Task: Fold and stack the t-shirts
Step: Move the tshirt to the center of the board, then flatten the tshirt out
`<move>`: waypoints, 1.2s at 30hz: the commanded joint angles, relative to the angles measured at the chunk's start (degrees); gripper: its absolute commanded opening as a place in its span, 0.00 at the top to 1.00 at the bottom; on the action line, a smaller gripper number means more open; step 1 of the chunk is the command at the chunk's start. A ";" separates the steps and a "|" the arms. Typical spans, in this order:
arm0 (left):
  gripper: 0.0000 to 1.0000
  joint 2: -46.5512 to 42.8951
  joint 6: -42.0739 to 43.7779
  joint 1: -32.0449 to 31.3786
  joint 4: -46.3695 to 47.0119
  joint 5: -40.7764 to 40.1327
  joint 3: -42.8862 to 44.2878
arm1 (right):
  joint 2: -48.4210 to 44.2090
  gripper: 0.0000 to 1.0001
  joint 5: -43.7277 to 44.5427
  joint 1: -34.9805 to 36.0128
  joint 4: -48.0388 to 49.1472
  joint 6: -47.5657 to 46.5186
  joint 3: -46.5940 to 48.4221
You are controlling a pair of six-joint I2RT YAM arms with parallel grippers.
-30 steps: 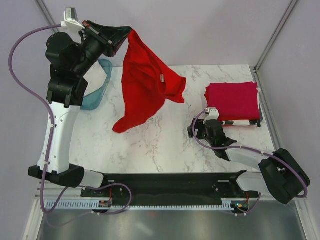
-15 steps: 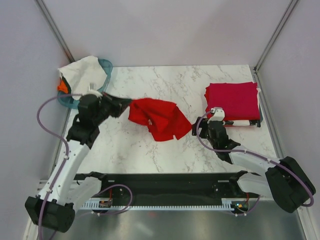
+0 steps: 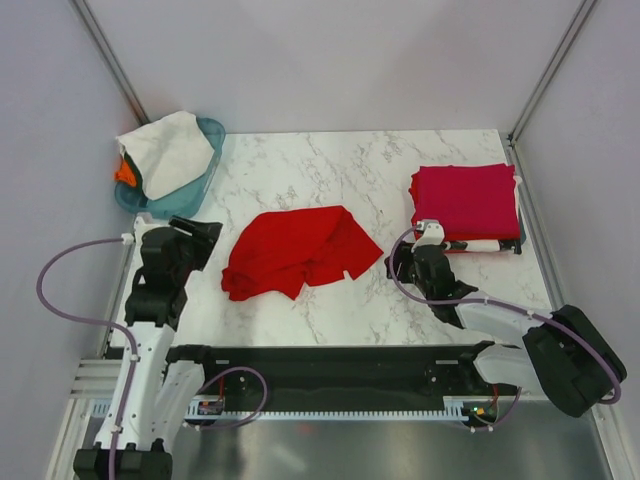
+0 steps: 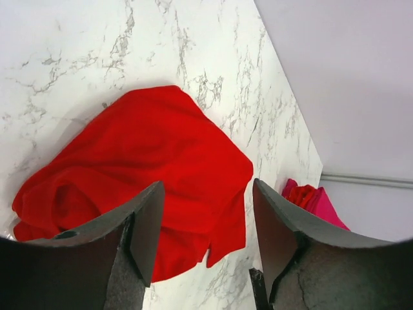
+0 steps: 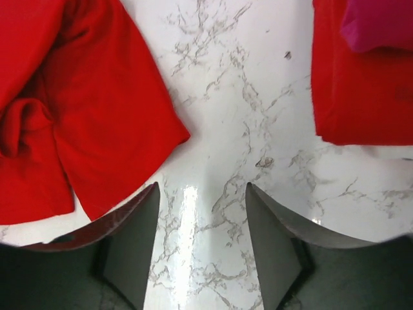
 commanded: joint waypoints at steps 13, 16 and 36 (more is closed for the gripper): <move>0.32 24.61 20.21 -20.28 2.79 10.56 5.27 | 9.04 0.49 -15.96 1.57 6.63 -1.60 5.27; 0.32 25.06 20.04 -21.70 4.99 11.27 3.51 | 11.15 0.47 -15.80 3.24 5.22 -1.43 7.02; 0.32 17.76 23.99 -21.70 6.49 10.65 -2.21 | 21.97 0.48 1.52 17.05 -6.20 -7.14 17.22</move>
